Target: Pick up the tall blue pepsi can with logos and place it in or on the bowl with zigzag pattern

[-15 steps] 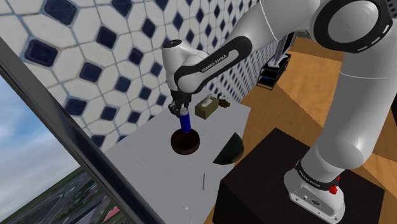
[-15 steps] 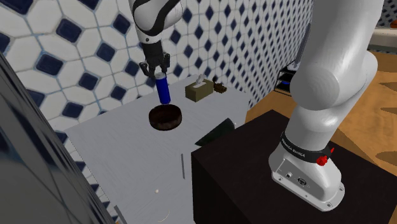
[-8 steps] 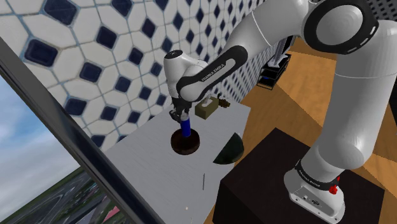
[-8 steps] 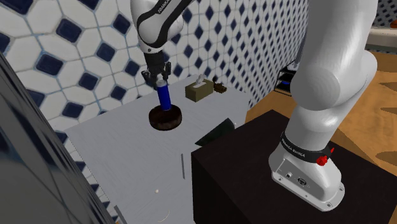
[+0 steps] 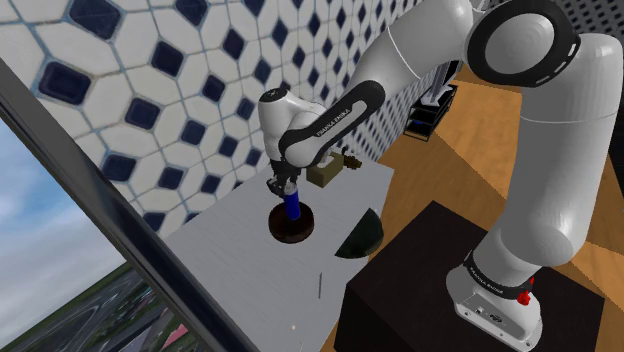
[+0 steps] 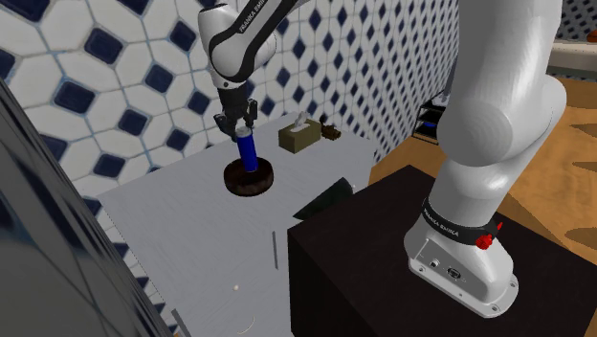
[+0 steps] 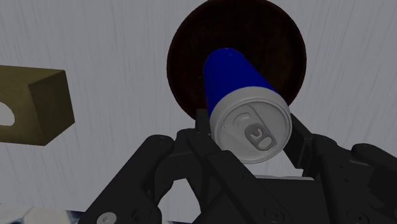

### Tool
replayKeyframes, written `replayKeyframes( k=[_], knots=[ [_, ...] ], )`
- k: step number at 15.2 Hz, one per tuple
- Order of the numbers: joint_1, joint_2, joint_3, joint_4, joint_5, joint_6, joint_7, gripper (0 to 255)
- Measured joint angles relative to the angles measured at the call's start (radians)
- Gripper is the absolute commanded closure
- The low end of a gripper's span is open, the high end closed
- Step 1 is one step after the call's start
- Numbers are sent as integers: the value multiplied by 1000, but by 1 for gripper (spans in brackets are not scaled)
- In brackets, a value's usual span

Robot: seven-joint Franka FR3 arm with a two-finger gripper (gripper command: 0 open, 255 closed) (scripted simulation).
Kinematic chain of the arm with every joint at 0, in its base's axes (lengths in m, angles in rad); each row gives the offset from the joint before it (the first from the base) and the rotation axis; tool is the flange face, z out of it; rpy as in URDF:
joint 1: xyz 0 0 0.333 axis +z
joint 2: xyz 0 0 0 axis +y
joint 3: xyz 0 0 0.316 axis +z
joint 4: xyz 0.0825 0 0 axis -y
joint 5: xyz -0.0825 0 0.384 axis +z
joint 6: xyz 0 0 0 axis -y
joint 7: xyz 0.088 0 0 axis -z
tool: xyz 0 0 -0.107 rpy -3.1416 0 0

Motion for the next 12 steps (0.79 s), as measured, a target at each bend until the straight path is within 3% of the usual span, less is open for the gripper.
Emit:
replayKeyframes(
  k=[1,2,8,12],
  knots=[
    [0,0,0,0,0,0,0,255],
    [0,0,0,0,0,0,0,0],
    [0,0,0,0,0,1,0,0],
    [-10,-62,21,14,41,-68,-26,0]
  ],
)
